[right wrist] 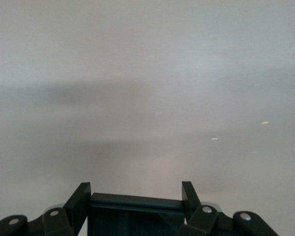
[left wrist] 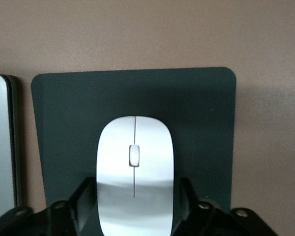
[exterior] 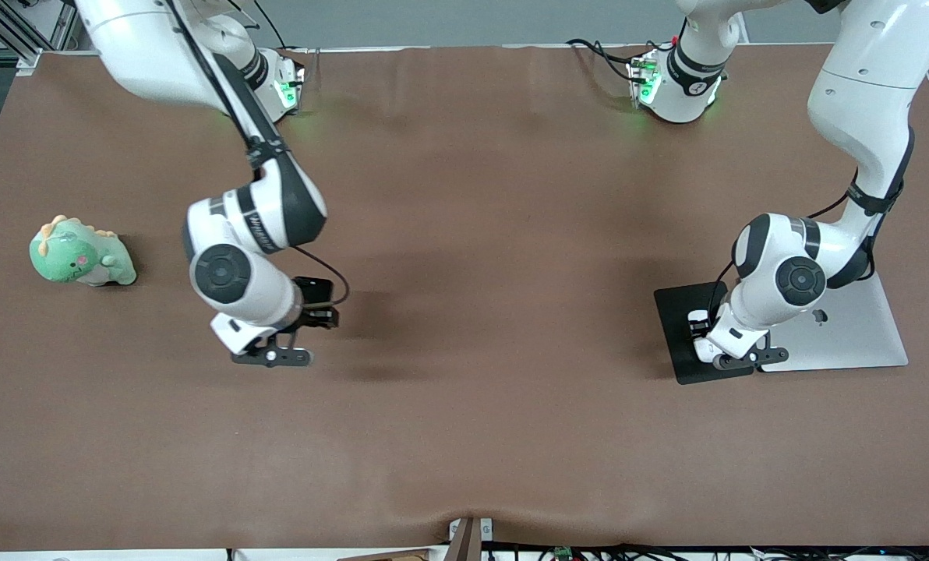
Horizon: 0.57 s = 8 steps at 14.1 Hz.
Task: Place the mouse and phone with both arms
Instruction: 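Lower the mouse onto the pad while the right gripper carries the phone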
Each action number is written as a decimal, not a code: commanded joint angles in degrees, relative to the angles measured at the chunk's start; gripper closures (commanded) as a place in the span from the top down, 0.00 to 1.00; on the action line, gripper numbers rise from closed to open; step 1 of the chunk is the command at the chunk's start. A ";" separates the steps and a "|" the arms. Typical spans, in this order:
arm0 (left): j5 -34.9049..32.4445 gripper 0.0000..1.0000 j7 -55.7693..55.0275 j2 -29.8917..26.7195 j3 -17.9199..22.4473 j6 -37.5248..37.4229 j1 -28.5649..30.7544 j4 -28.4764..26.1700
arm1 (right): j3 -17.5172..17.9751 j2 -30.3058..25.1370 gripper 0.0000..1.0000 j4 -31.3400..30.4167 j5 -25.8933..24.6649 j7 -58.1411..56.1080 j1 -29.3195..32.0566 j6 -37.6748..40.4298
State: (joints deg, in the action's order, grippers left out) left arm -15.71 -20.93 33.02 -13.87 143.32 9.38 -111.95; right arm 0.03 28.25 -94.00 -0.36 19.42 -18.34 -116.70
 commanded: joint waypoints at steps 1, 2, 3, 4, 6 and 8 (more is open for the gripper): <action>-0.37 1.00 -1.56 -0.59 -0.63 -0.41 -0.23 1.21 | 1.11 -6.01 0.00 -6.63 -0.34 -7.96 5.40 -0.28; -0.46 1.00 -1.66 -1.55 -0.81 -1.28 -0.41 1.21 | 1.20 -6.45 0.00 -7.33 -0.34 -10.96 7.16 -0.28; -0.46 1.00 -1.48 -2.86 -1.07 -2.77 -0.24 1.38 | 1.20 -6.98 0.00 -7.86 -0.34 -13.68 8.92 -0.28; -0.46 1.00 -1.22 -4.53 -1.16 -4.79 -0.15 1.99 | 1.20 -7.42 0.00 -8.57 -0.34 -15.71 10.50 -0.28; -0.37 1.00 -0.96 -8.04 -2.30 -11.54 0.20 4.18 | 1.20 -8.30 0.00 -10.14 -0.34 -21.15 13.93 -0.28; 2.59 1.00 -1.04 -10.95 -3.10 -19.88 0.38 9.18 | 1.20 -8.30 0.00 -11.64 -0.34 -25.99 17.79 -0.46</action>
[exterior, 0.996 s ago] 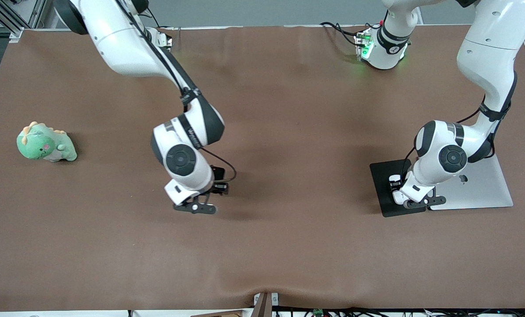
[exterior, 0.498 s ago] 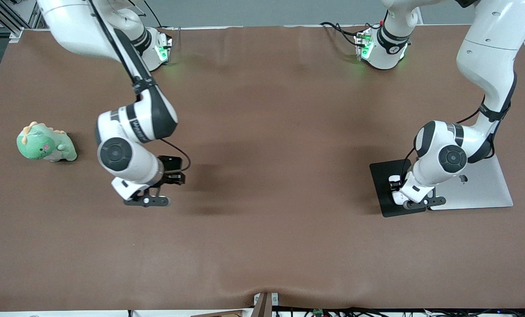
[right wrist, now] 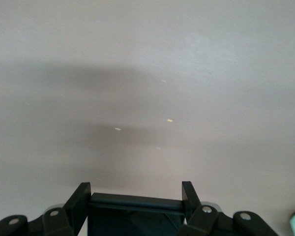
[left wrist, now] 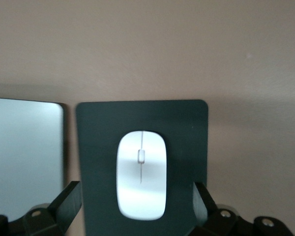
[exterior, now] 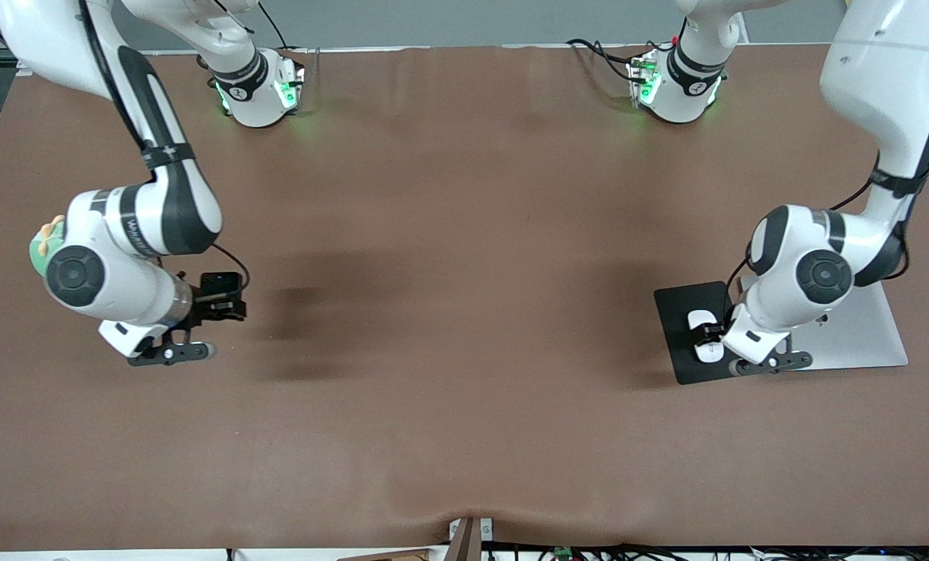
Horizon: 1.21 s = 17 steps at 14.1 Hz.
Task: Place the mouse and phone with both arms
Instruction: 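Raise the left gripper to rest while the right gripper nears the plush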
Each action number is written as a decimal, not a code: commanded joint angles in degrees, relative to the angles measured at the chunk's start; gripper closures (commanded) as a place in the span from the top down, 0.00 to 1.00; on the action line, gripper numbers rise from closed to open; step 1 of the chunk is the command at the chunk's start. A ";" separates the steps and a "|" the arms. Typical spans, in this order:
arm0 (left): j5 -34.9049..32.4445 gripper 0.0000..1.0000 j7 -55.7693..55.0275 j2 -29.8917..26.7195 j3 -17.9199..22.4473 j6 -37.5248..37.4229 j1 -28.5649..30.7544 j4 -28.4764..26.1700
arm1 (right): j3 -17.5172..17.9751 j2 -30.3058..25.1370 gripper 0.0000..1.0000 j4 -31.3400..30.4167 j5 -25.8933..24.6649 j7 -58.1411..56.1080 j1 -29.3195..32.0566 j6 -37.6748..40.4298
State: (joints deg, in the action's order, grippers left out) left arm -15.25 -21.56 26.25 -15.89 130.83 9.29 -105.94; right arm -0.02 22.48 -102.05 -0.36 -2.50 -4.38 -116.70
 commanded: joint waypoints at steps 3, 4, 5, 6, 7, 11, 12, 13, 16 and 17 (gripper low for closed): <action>6.46 1.00 -0.07 -5.24 -1.07 -21.18 0.55 14.06 | 1.25 -2.88 0.01 -6.74 -0.34 -7.42 7.88 -0.45; 6.46 1.00 -0.15 -5.50 -1.07 -26.71 0.55 18.10 | 1.25 -2.79 0.02 -7.71 -0.34 -8.21 9.11 -0.45; 6.46 1.00 0.11 -6.29 -1.07 -31.29 0.55 21.01 | 1.25 -2.61 0.05 -9.11 -0.34 -8.83 10.43 -0.71; 6.55 1.00 0.11 -7.77 -1.07 -33.60 0.55 22.17 | 1.25 -2.44 0.05 -10.61 -0.34 -9.10 11.84 -1.15; 6.63 1.00 0.72 -9.70 -1.07 -34.06 0.55 22.18 | 1.16 -2.35 0.05 -11.67 -0.34 -9.10 12.63 -1.68; 9.97 1.00 4.94 -15.33 -1.07 -36.78 0.55 22.09 | 1.07 -0.78 0.05 -13.35 -0.43 -13.83 17.20 -7.82; 9.97 1.00 6.69 -16.30 -1.07 -37.22 0.55 22.09 | 1.07 -0.16 0.05 -13.43 -0.60 -14.54 18.08 -9.32; 9.97 1.00 9.57 -17.18 -0.72 -37.58 0.55 22.18 | 0.98 0.72 0.06 -13.35 -1.04 -14.64 18.53 -10.03; 10.15 1.00 14.87 -19.56 -0.54 -38.89 1.61 22.27 | 0.89 3.44 0.05 -13.26 -1.22 -14.81 20.19 -12.83; 11.28 1.00 15.05 -20.00 -0.45 -38.98 1.61 22.27 | 0.89 4.15 0.05 -13.26 -1.22 -15.68 20.72 -13.37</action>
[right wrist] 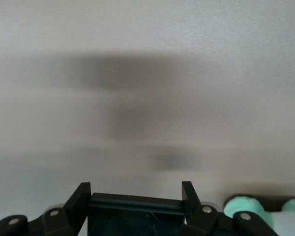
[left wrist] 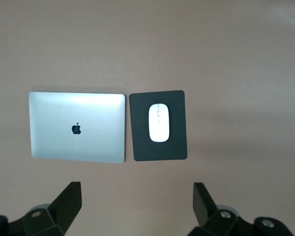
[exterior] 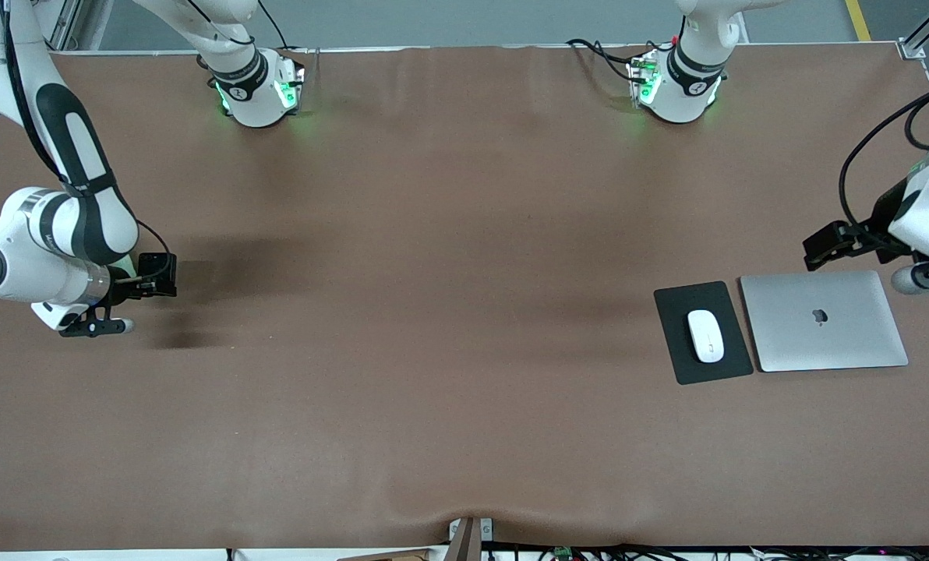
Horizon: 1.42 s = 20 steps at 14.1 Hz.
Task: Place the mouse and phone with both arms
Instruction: 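Raise the left gripper to rest while the right gripper nears the plush, then set the black phone beside the green plush and open the right gripper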
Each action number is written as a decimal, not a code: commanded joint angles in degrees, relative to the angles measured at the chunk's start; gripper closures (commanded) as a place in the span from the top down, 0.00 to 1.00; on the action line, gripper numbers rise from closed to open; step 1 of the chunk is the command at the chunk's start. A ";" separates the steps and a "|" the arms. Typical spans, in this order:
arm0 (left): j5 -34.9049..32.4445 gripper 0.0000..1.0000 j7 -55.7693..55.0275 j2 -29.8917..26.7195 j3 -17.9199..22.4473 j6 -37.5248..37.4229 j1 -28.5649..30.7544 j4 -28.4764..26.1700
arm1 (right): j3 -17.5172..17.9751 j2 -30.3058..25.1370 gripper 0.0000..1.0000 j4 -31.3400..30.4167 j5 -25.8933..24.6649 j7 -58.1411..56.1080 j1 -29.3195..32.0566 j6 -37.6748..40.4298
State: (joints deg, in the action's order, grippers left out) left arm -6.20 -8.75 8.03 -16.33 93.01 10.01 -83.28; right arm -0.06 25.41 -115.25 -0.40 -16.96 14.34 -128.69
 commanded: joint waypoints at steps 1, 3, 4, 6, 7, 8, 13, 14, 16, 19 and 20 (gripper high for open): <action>4.33 1.00 2.94 -3.79 1.20 -1.25 0.20 -0.91 | 0.94 1.92 0.05 -0.06 -1.18 -1.58 2.19 -1.48; 5.40 1.00 3.04 -6.00 3.76 -3.96 -3.31 -2.67 | 0.94 3.67 0.06 -0.24 -1.18 -1.58 3.41 -2.18; 5.93 1.00 2.78 -7.23 3.94 -5.81 -3.59 -2.94 | 0.94 4.20 0.08 -0.33 -1.18 -1.67 3.85 -2.88; 6.02 1.00 2.42 -9.51 4.03 -6.09 -4.46 -4.95 | 0.94 4.21 0.16 -0.59 -1.18 -1.76 4.03 -2.97; 5.93 1.00 2.08 -9.96 3.94 -6.09 -4.73 -5.48 | 0.94 4.21 0.38 -0.59 -1.18 -1.76 4.03 -2.97; 5.93 1.00 1.90 -10.23 3.94 -6.18 -4.91 -5.49 | 0.94 4.21 0.88 -0.59 -1.18 -1.76 4.03 -2.97; 6.02 1.00 2.86 -9.70 3.68 -6.18 -4.64 -5.14 | 0.94 2.98 1.00 -0.24 -1.18 -1.50 2.28 -1.84; 6.02 1.00 2.86 -9.70 3.68 -6.18 -4.64 -5.14 | 0.85 2.11 1.00 0.20 -1.27 -1.50 1.49 -1.05; 5.93 1.00 2.43 -9.70 3.76 -6.18 -4.56 -4.96 | 0.94 0.44 1.00 1.60 -1.27 -1.41 -0.35 1.49; 5.84 1.00 2.07 -9.79 4.03 -6.18 -4.47 -4.87 | 1.20 -0.97 1.00 5.37 -1.18 -0.97 -3.25 7.03; 5.84 1.00 1.81 -10.05 4.03 -6.26 -4.29 -4.96 | 1.20 -2.11 1.00 5.91 -1.10 -0.27 -4.83 8.00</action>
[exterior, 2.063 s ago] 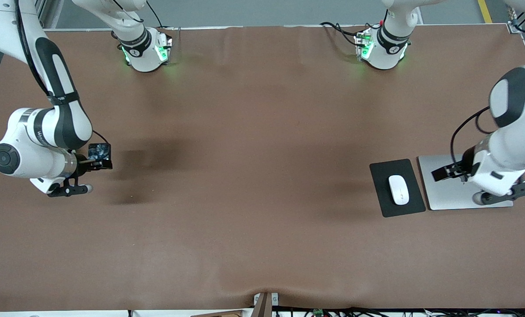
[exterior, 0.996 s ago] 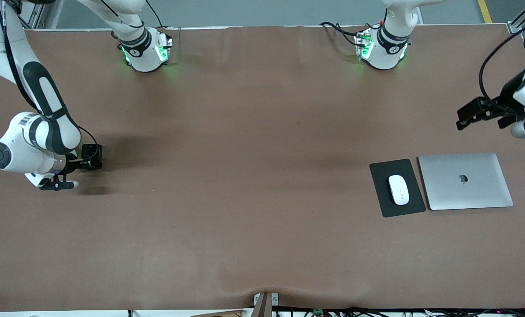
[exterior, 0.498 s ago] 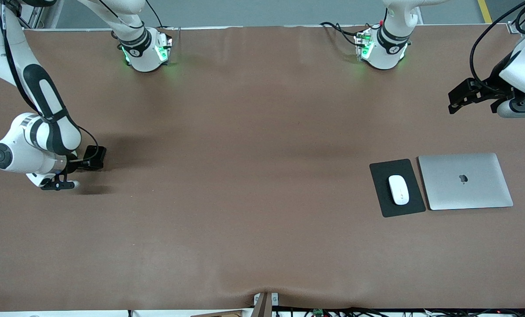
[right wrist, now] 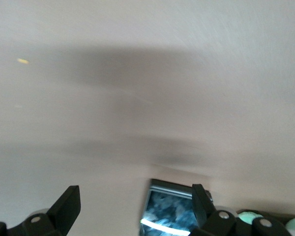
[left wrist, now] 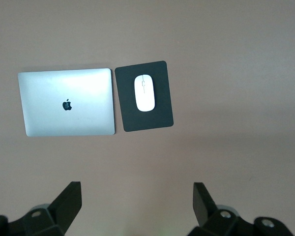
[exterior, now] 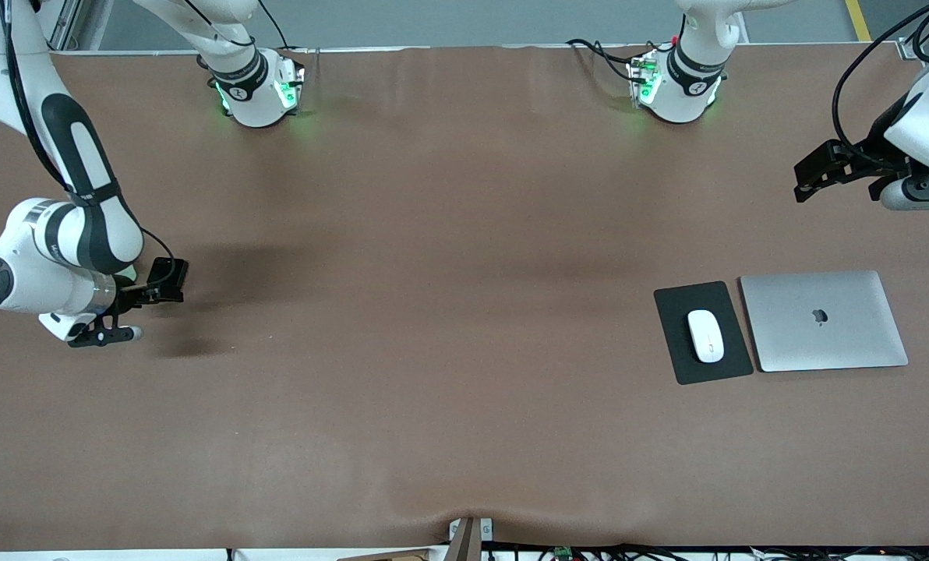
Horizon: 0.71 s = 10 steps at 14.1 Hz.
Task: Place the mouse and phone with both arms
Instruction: 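Set the black phone beside the green plush and open the right gripper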
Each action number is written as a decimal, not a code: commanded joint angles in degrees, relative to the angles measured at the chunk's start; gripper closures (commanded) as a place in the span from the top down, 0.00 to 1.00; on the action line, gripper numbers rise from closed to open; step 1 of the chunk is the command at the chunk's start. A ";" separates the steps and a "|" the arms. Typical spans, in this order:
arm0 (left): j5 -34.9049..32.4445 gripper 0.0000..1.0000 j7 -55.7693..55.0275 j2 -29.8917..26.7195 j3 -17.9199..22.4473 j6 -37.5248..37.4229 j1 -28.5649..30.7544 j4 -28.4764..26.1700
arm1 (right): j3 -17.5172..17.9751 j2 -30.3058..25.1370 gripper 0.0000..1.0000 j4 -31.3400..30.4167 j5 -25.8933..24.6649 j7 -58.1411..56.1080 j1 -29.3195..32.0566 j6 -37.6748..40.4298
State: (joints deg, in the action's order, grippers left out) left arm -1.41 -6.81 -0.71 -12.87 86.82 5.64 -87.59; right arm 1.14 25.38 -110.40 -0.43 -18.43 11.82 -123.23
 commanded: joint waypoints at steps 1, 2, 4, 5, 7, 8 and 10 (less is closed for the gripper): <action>1.06 1.00 -0.22 -1.49 0.65 -0.77 0.16 -0.65 | 0.00 -3.91 1.00 1.15 -1.15 3.38 -3.81 3.60; 0.97 1.00 -0.39 -1.57 0.74 -1.74 0.16 -0.56 | 0.00 -6.19 1.00 1.15 -1.15 5.58 -5.65 5.27; 0.97 1.00 -0.66 -1.75 1.00 -2.44 0.16 -0.56 | 0.09 -10.77 1.00 1.15 -1.15 9.97 -7.94 8.96; 0.80 1.00 -0.57 -1.84 1.00 -2.54 0.16 -0.56 | 0.18 -12.88 1.00 1.24 -0.98 10.95 -8.47 10.89; 0.79 1.00 -0.66 -1.84 1.00 -2.54 0.16 -0.56 | 0.35 -16.31 1.00 1.24 -0.45 11.05 -8.57 13.27; 0.71 1.00 -0.83 -1.84 1.00 -2.54 0.07 -0.48 | 0.36 -17.72 1.00 1.24 -0.19 10.87 -8.31 14.41; 0.53 1.00 -1.45 -1.84 0.91 -2.45 0.07 -0.48 | 0.27 -20.18 1.00 3.33 -0.18 10.26 -8.04 17.74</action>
State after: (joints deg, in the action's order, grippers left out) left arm -1.41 -7.31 -1.31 -12.25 85.06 5.88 -87.58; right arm 1.38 8.06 -107.52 -0.43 -8.30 3.27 -108.16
